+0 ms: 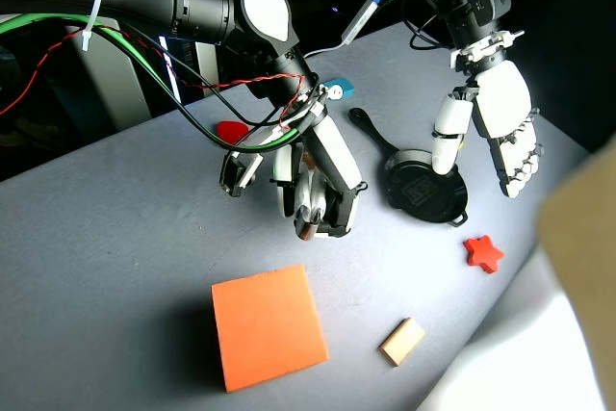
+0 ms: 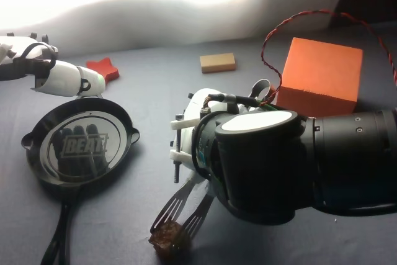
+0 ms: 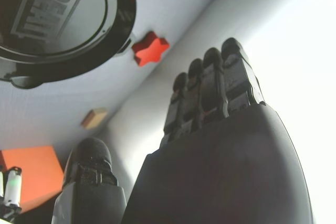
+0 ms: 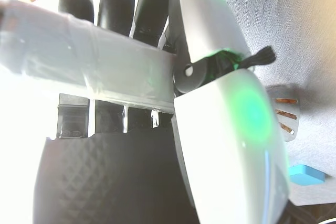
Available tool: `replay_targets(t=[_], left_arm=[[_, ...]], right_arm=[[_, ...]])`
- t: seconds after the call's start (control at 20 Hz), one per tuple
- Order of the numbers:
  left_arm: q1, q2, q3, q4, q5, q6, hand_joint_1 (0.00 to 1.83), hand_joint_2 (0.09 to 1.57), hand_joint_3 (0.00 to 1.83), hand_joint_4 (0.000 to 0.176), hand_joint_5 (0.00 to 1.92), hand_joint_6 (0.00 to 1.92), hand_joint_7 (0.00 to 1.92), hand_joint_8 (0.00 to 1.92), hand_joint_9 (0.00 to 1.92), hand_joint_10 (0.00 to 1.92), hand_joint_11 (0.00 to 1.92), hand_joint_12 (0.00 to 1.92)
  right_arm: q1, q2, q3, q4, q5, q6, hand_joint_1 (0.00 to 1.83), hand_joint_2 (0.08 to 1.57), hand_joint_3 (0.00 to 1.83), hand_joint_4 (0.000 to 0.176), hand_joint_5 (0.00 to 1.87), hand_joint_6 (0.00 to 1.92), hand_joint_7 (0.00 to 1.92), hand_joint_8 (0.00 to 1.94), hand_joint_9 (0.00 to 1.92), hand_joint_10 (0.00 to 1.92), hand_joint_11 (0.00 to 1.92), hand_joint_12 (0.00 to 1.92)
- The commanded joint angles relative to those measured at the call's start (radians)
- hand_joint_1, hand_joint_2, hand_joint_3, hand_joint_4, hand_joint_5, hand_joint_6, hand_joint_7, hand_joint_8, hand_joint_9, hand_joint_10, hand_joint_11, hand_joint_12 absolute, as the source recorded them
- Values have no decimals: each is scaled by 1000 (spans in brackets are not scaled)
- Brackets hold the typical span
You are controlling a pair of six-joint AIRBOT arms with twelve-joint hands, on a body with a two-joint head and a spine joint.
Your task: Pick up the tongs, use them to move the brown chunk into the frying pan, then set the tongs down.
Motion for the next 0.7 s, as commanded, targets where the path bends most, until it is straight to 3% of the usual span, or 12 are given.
replay_targets(t=[0.0, 0.35, 0.4, 0.45, 0.5, 0.6, 0.65], left_arm=[[-8, 6, -1, 54, -8, 3, 0, 1131, 3, 0, 28, 1, 39, 3, 35, 3, 16, 9], [-6, 6, 0, 54, -8, 3, 0, 1126, 0, 0, 32, 9, 38, 8, 28, 6, 11, 5], [-6, 6, 0, 54, -8, 3, 0, 1129, 2, 0, 23, 5, 27, 3, 19, 2, 1, 1], [-6, 6, 0, 54, -8, 3, 0, 1129, 2, 0, 23, 5, 27, 3, 19, 2, 1, 1], [-6, 6, 0, 54, -8, 3, 0, 1128, 1, 0, 18, 2, 34, 5, 23, 4, 0, 0], [-5, 6, 0, 54, -8, 3, 0, 1119, 0, 0, 27, 5, 39, 5, 29, 5, 8, 4], [-4, 6, 0, 54, -8, 3, 0, 1119, 0, 0, 23, 3, 39, 5, 31, 6, 14, 7]], right_arm=[[8, 2, -6, -80, 5, -11, 1379, 1103, 0, 0, 883, 1084, 1082, 745, 952, 1218, 706, 1517], [7, 3, -14, -80, 6, -26, 1378, 1104, 0, 0, 886, 1099, 1079, 743, 946, 1214, 681, 1512], [7, 4, -14, -80, 7, -26, 1263, 1110, 3, 0, 897, 1054, 1086, 906, 1000, 1089, 734, 1594], [8, 4, -15, -80, 7, -25, 1263, 1110, 3, 0, 897, 1054, 1086, 906, 1000, 1089, 734, 1594], [8, 5, -16, -80, 7, -23, 1131, 1150, 4, 0, 913, 1109, 1197, 925, 1143, 1302, 915, 1741], [8, 8, -17, -80, 10, -20, 1093, 1168, 2, 0, 888, 1155, 1252, 1044, 1223, 1457, 1045, 1776], [7, 9, -17, -80, 10, -20, 811, 1245, 16, 0, 946, 1001, 1276, 1319, 1245, 1619, 1083, 1852]])
